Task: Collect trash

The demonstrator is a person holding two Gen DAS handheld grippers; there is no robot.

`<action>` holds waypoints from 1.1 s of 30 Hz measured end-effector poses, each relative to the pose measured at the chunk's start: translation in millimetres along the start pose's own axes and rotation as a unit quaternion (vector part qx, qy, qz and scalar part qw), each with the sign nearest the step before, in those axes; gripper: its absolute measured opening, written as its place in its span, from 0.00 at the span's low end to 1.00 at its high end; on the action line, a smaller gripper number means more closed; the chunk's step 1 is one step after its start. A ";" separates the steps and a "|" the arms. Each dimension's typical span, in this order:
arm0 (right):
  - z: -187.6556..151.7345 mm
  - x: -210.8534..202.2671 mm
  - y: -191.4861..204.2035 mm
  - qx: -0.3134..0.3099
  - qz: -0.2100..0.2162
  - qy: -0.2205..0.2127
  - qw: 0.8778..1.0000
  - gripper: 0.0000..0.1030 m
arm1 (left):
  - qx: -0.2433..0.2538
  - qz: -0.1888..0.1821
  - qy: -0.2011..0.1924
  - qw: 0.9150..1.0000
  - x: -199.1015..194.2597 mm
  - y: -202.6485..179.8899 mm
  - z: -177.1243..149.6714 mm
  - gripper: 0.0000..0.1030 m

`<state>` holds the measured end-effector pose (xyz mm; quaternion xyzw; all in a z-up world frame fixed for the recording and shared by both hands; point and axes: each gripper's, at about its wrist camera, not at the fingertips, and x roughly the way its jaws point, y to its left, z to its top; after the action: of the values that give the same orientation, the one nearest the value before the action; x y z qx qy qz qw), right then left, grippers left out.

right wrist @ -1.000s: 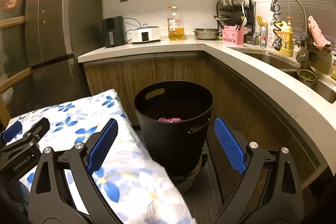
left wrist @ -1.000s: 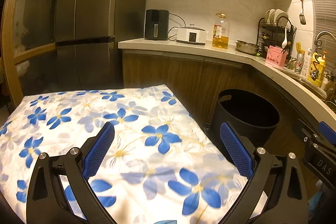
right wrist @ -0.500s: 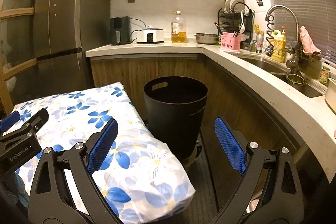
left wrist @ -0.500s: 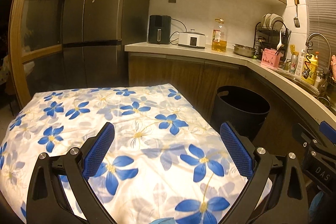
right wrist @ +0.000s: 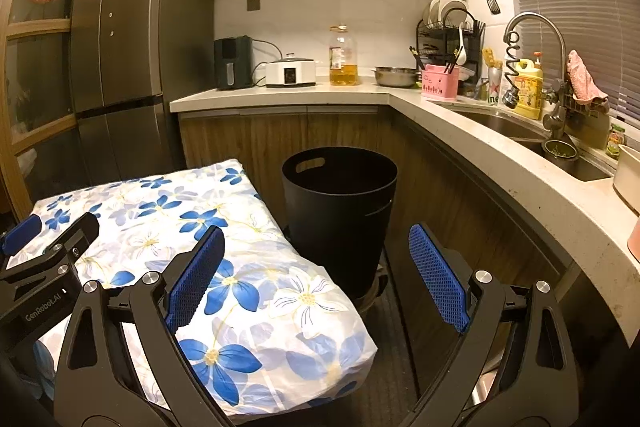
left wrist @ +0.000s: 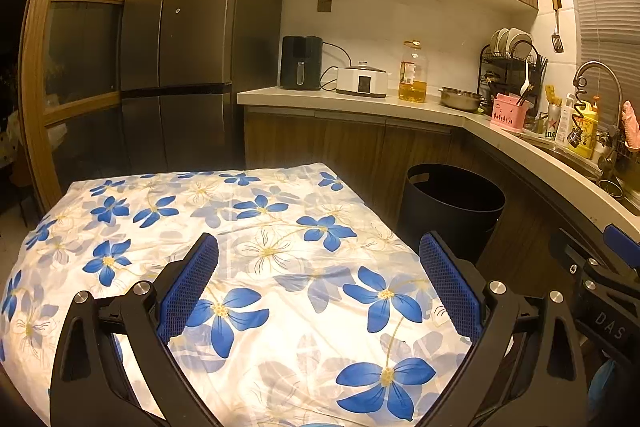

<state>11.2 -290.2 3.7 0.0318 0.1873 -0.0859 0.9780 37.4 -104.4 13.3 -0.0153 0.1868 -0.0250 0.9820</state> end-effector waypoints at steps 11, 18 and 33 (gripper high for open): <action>0.7 0.9 0.6 0.005 -0.003 0.001 1.000 0.89 | 0.000 -0.005 0.005 1.000 1.2 0.1 -1.4 0.94; 2.5 -0.6 -0.5 0.009 -0.004 -0.005 1.000 0.89 | 0.000 -0.006 0.006 1.000 1.5 0.0 -1.0 0.94; 3.8 -0.9 -1.1 0.008 -0.004 -0.010 1.000 0.89 | 0.003 -0.009 0.007 1.000 1.4 -4.3 -2.8 0.94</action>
<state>11.6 -291.5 7.6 0.0383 0.1771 -0.0917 0.9792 37.6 -108.9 10.3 -0.0140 0.1931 -0.0348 0.9805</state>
